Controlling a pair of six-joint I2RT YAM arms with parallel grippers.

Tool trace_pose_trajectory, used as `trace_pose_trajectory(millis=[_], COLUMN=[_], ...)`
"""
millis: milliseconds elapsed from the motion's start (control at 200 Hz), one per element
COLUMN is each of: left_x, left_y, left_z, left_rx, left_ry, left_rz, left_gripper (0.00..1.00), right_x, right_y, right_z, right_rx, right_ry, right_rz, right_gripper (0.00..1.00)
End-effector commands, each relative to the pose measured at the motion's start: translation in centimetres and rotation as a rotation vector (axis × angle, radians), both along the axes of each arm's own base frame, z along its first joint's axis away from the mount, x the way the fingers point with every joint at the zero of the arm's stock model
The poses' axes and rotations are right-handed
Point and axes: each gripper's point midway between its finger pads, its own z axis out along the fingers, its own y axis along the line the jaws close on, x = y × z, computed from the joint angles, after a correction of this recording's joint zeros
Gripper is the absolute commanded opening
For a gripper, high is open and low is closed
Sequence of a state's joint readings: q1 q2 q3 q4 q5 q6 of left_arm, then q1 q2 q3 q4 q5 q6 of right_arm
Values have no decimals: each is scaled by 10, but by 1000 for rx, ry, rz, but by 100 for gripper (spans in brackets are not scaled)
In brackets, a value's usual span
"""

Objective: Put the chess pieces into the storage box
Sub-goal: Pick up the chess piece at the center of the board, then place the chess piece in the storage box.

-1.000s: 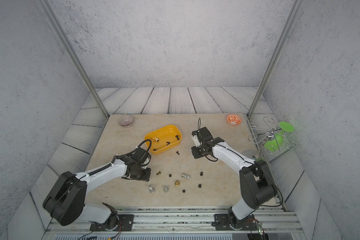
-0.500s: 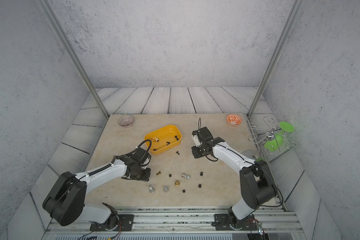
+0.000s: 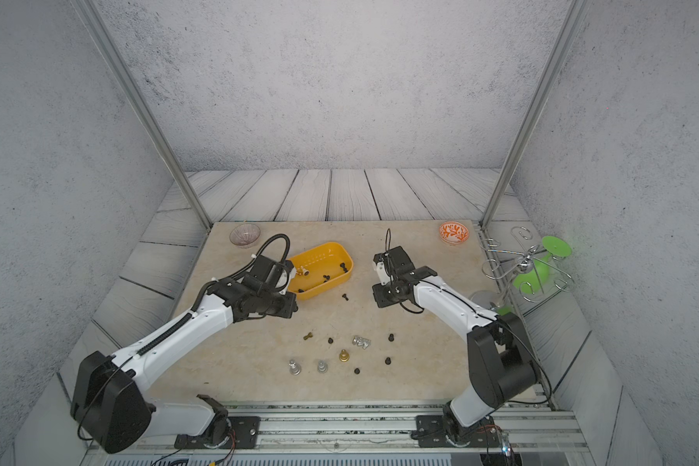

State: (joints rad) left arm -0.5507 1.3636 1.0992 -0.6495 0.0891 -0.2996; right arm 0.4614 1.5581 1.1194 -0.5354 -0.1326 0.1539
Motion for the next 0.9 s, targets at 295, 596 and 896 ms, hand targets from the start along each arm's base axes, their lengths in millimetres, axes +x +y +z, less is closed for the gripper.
trace_pose_trajectory(millis=[295,596,896], left_x=[99,160,203], left_y=[-13,-24,-24], left_z=[-1,-45,-77], left_rx=[83,150,187], left_ry=[-66,21,24], left_rz=[-64,-71,-60], left_gripper=[10,10,10], right_x=[-7,-14,-19], right_y=[-8,-12,-13], right_z=[27,29,31], right_rx=[24,20,31], right_ry=[-42,-41,-38], right_rz=[-30,-33,-38], right_gripper=[21,21,21])
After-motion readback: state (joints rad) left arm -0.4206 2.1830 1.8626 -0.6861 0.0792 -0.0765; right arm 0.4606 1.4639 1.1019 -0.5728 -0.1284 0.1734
